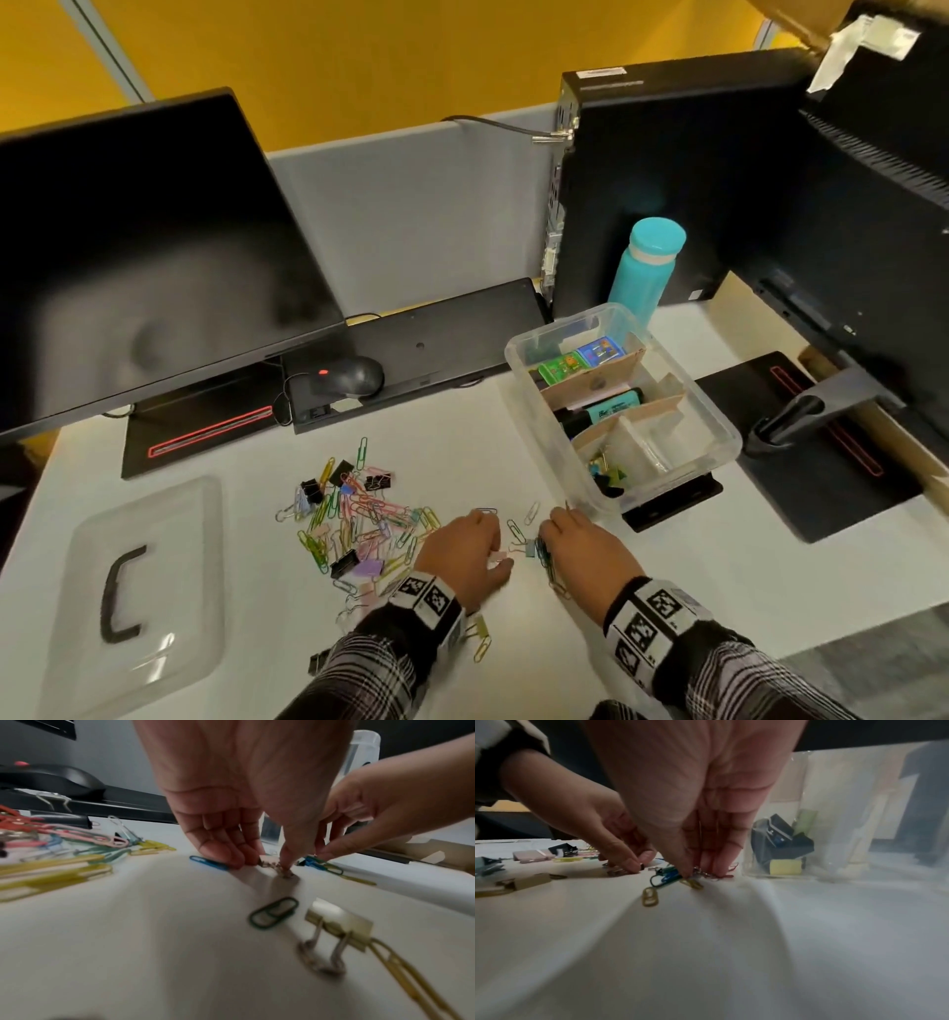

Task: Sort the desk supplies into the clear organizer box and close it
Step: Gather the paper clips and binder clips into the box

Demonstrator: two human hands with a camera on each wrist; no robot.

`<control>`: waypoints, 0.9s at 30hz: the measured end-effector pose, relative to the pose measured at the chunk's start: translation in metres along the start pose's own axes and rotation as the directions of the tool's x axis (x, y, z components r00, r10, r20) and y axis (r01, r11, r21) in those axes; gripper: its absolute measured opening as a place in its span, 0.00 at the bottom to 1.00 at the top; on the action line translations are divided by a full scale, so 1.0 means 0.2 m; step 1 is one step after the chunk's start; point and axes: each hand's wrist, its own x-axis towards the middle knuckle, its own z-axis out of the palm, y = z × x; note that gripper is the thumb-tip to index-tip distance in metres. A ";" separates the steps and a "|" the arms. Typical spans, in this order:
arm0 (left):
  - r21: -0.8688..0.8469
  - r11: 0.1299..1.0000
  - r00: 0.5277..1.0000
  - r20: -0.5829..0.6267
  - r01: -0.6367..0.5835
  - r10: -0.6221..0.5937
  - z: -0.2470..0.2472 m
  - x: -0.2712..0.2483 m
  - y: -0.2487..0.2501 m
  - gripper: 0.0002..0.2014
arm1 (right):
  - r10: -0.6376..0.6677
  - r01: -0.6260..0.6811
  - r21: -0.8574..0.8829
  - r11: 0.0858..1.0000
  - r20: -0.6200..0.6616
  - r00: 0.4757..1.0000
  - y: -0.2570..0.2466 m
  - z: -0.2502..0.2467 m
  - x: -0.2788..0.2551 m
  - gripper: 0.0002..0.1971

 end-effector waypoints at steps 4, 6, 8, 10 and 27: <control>-0.111 0.994 0.999 -0.051 -0.006 0.000 -0.02 -0.02 -0.06 0.10 | 0.023 -0.005 0.161 0.987 -0.112 0.993 0.00 0.00 0.01 0.13; -0.223 0.974 0.998 -0.068 -0.029 0.014 -0.02 -0.03 -0.09 0.10 | 0.030 0.022 0.361 0.932 -0.139 0.990 0.00 -0.02 0.00 0.08; -0.333 0.942 0.998 -0.069 -0.034 0.012 -0.04 -0.03 -0.13 0.09 | 0.051 0.045 0.545 0.837 -0.159 0.986 -0.02 -0.05 0.00 0.07; -0.380 0.925 0.998 -0.070 -0.019 -0.008 -0.06 -0.04 -0.16 0.06 | 0.076 0.037 0.686 0.727 -0.133 0.988 -0.03 -0.06 0.01 0.09; -0.090 0.955 0.941 0.169 -0.282 0.293 0.02 -0.25 -0.14 0.17 | -0.019 0.022 0.116 0.993 -0.030 0.999 -0.08 0.05 0.05 0.14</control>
